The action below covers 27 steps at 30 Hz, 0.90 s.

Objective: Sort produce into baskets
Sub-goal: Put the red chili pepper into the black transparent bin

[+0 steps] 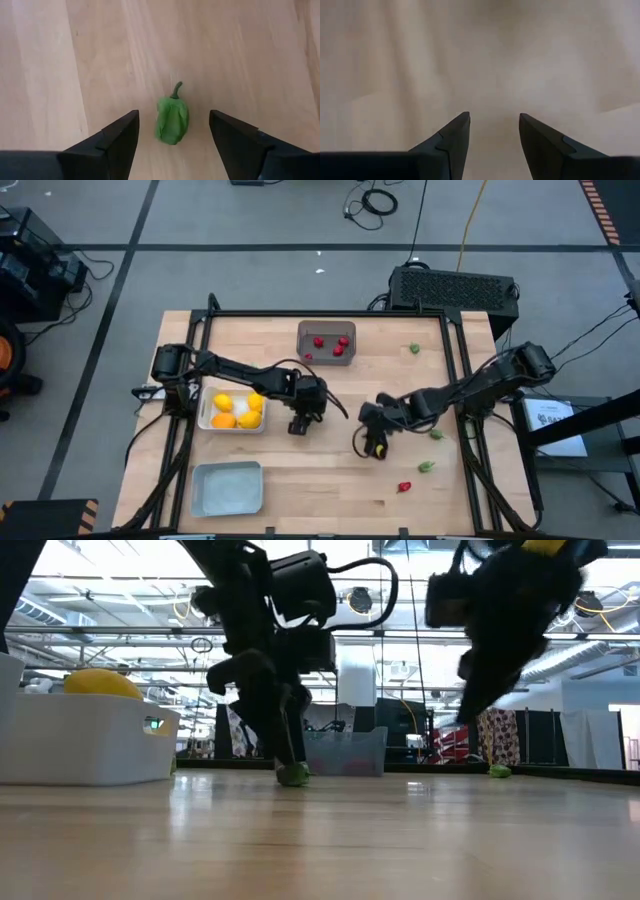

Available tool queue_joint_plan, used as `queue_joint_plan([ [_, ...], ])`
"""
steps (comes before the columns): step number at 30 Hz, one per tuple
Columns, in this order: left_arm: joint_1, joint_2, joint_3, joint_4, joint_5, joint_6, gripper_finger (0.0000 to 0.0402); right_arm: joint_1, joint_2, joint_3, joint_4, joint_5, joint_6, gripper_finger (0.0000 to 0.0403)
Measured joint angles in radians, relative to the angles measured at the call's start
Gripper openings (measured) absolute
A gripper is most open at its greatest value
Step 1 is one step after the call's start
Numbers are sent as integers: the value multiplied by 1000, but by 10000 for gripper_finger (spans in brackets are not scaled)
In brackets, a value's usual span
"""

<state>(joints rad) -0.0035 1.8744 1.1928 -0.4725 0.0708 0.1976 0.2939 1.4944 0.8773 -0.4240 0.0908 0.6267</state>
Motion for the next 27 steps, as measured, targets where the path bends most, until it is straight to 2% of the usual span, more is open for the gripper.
queue_joint_plan([
  [4, -14, 0, 0, -3, -9, 1, 248, 90, 0, 26, -18, -94, 95, 162],
  [10, -32, -2, 0, 37, -77, 51, 237, 217, 0, 94, -112, -132, 311, 162],
  [12, -31, -3, 0, 68, -83, 71, 233, 250, 0, 109, -120, -152, 330, 162],
  [23, -31, -4, 0, 155, -87, 108, 230, 449, 0, 113, -177, -171, -4, 162],
  [27, -31, -4, -4, 195, -87, 129, 230, 482, 26, 98, -202, -171, -4, 162],
])
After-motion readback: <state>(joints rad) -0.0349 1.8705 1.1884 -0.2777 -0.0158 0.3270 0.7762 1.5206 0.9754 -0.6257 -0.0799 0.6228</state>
